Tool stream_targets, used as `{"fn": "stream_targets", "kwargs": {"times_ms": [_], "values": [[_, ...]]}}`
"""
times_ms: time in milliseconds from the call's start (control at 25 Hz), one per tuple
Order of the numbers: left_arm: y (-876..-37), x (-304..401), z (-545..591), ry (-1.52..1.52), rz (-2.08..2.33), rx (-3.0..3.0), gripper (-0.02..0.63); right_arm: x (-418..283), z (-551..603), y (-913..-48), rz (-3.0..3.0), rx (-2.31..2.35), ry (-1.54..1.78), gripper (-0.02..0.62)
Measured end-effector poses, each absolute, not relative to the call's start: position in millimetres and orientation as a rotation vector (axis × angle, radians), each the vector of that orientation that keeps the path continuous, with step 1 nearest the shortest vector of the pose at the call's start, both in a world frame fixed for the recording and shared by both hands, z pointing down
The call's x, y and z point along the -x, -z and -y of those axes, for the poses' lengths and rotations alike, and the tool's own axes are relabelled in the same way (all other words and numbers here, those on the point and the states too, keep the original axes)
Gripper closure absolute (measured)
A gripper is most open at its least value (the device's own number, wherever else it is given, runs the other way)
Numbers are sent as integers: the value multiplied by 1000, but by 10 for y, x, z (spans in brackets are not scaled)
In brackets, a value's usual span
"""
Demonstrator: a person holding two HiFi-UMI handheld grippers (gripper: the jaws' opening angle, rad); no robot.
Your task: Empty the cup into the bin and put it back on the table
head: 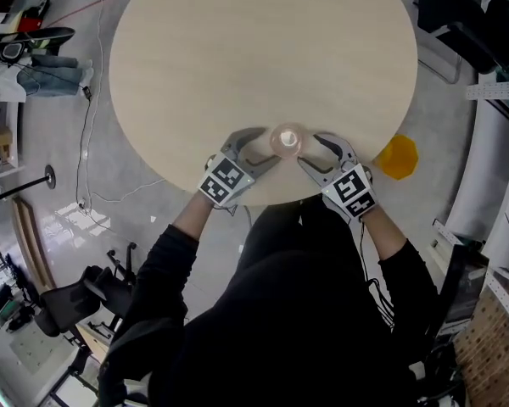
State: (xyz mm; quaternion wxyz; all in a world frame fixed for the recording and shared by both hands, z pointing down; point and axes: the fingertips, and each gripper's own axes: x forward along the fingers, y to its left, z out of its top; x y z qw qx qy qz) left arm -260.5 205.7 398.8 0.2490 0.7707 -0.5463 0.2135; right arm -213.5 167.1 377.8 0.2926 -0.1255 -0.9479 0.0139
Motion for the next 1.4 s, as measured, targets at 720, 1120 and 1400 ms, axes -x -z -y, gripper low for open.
{"fn": "stream_targets", "kwargs": {"times_ms": [720,1120,1400], "values": [[-3630,2383,-1872,-563,1323,-2304,328,2192,-1734,-3461,2587,350,-124,353],[-3061,1892,-1817,-397,1165,-2503,327,1659,-1698,-2955,2684,114,-236,353],[-2725,1291,-1706,-253,969,-2608,327,1023,-1627,-2606,2775,-166,-357,353]]}}
